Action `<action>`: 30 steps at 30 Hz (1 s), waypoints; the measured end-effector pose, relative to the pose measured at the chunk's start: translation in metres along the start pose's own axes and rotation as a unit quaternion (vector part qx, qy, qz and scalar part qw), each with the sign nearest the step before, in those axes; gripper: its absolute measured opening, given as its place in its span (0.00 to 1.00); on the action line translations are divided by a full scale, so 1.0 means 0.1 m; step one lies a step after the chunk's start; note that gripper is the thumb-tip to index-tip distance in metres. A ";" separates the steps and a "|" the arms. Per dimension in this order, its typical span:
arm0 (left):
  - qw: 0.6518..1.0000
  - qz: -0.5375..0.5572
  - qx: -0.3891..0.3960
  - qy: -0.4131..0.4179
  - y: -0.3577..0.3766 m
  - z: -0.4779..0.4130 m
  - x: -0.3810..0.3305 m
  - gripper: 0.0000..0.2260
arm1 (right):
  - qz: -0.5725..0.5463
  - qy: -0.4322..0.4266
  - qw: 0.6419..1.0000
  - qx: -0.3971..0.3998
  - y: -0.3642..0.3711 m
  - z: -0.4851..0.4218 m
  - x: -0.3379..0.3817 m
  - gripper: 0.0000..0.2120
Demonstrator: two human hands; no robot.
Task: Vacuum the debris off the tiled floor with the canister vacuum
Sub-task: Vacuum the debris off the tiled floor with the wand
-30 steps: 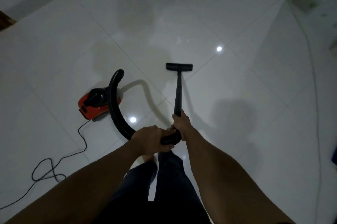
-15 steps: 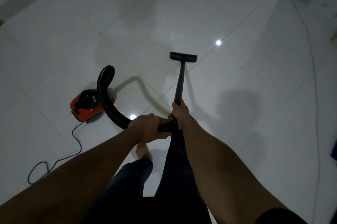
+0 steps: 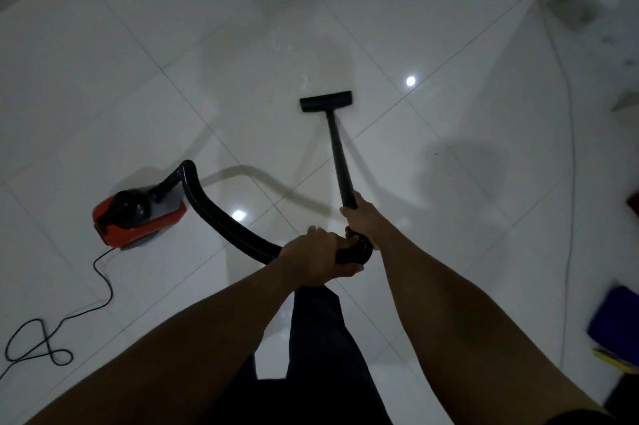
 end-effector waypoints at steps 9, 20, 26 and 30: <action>0.998 0.028 -0.033 -0.053 -0.65 -0.03 0.27 0.23 | -0.018 -0.010 1.000 -0.006 0.19 -0.30 0.69 0.21; 0.996 0.040 -0.049 -0.070 -1.32 -0.29 0.57 0.26 | 0.056 -0.013 0.997 -0.045 0.13 -0.67 1.54 0.23; 0.989 0.118 -0.075 -0.057 -2.10 -0.68 0.56 0.20 | 0.132 -0.025 0.990 -0.050 -0.17 -1.05 2.28 0.24; 0.982 0.156 -0.095 -0.038 -2.50 -0.86 0.59 0.18 | 0.185 -0.026 0.982 0.009 -0.22 -1.14 2.76 0.20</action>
Point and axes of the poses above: each hand's wrist, its own z-axis away from the middle knuckle, its own y-axis out of the palm, x = y × z, the point moved 7 cm from there along -z, towards the middle knuckle, and after that the axes turned 3 degrees about -z, right-handed, at the moved point
